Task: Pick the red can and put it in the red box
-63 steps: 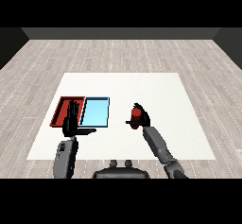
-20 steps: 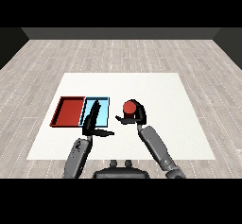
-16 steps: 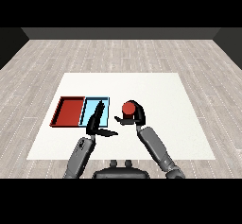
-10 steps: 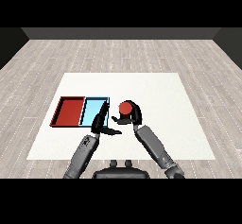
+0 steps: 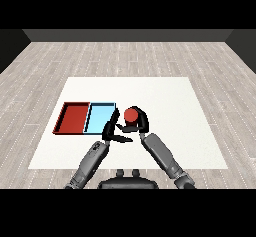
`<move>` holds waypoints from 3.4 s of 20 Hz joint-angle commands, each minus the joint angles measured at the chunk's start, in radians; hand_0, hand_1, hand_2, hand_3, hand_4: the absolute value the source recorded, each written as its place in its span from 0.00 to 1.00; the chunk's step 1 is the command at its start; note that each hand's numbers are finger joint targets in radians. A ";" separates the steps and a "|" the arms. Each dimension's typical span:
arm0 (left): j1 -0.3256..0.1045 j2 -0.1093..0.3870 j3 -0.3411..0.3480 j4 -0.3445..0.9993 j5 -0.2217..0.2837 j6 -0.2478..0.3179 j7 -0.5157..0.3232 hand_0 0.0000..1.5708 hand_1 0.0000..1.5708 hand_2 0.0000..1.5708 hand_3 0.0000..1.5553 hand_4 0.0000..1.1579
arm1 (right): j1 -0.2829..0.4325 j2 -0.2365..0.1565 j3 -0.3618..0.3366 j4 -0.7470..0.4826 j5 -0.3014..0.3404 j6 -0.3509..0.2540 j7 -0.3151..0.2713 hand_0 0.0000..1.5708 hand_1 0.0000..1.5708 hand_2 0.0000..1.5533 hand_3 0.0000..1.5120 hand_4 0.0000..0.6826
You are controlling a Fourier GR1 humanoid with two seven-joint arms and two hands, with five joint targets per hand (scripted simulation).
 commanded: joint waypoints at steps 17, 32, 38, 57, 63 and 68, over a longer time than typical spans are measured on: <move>-0.018 0.000 -0.037 0.034 0.067 -0.031 -0.031 0.00 0.00 0.00 0.00 0.00 | -0.038 0.000 0.137 0.075 -0.145 -0.045 -0.106 0.95 0.95 0.93 0.91 0.90; -0.189 0.001 -0.109 0.253 0.149 0.327 -0.009 1.00 1.00 0.95 0.89 0.79 | -0.100 0.000 0.221 0.101 -0.227 -0.107 -0.112 0.97 0.97 0.94 0.91 0.92; -0.135 0.001 -0.098 0.050 0.049 0.405 0.092 1.00 1.00 0.96 0.91 0.87 | -0.185 0.000 0.203 0.119 -0.240 -0.132 -0.090 0.93 0.93 0.93 0.91 0.89; -0.108 0.006 -0.077 0.035 -0.007 0.420 0.027 1.00 1.00 0.99 0.95 0.98 | -0.017 0.000 0.159 -0.034 -0.058 -0.065 0.015 0.00 0.00 0.00 0.00 0.00; -0.065 0.021 -0.052 0.075 0.043 0.390 0.014 1.00 1.00 1.00 0.97 0.99 | 0.041 -0.048 0.099 -0.102 -0.075 -0.011 -0.035 0.00 0.00 0.00 0.00 0.00; -0.107 0.000 -0.026 0.110 0.024 0.424 0.030 1.00 1.00 1.00 0.96 0.98 | 0.002 -0.103 -0.025 -0.194 -0.065 -0.005 0.052 0.00 0.00 0.00 0.00 0.00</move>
